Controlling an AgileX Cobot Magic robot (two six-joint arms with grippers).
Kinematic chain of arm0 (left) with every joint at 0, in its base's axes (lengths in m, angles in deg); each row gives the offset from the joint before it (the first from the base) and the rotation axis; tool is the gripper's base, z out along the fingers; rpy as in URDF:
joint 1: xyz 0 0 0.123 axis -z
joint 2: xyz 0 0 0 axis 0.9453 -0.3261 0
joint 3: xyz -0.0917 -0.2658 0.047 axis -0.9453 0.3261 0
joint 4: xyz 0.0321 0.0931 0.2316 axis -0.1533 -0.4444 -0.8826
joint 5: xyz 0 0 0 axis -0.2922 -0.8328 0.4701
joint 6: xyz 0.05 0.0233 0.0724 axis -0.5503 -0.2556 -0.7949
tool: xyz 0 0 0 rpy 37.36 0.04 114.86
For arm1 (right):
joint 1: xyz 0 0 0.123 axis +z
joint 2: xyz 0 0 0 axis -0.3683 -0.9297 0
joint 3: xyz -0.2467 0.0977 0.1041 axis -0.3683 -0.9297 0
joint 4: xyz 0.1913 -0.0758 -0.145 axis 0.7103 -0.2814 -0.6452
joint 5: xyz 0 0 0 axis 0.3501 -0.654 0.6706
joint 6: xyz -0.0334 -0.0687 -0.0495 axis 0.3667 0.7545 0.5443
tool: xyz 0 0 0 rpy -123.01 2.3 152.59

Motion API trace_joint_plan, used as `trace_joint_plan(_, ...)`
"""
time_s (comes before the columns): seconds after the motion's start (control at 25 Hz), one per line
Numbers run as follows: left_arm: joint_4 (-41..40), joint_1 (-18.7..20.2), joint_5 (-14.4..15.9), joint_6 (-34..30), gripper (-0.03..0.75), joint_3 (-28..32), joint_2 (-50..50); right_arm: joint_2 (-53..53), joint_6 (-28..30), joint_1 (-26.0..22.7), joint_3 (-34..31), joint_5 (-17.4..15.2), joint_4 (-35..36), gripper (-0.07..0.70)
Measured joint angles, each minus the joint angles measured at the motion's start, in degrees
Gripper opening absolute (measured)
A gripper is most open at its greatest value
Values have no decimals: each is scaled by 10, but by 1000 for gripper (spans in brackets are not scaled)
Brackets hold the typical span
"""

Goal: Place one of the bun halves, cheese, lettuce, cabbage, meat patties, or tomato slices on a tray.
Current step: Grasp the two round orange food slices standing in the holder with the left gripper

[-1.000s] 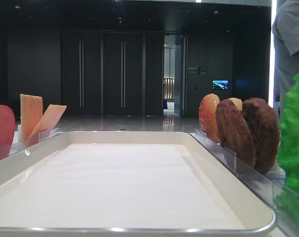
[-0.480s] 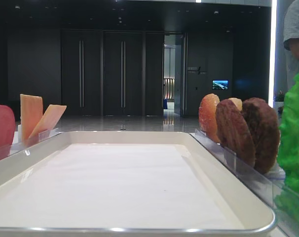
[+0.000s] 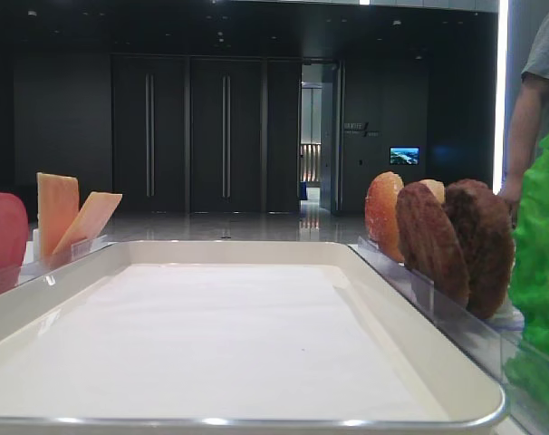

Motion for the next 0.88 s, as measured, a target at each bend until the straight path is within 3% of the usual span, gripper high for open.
trace_joint_plan(0.68, 12, 2, 0, 16, 471, 0, 0, 0, 0, 0, 0, 0, 0, 538)
trace_joint_plan(0.88, -5, 77, 0, 87, 471, 0, 0, 0, 0, 0, 0, 0, 0, 538)
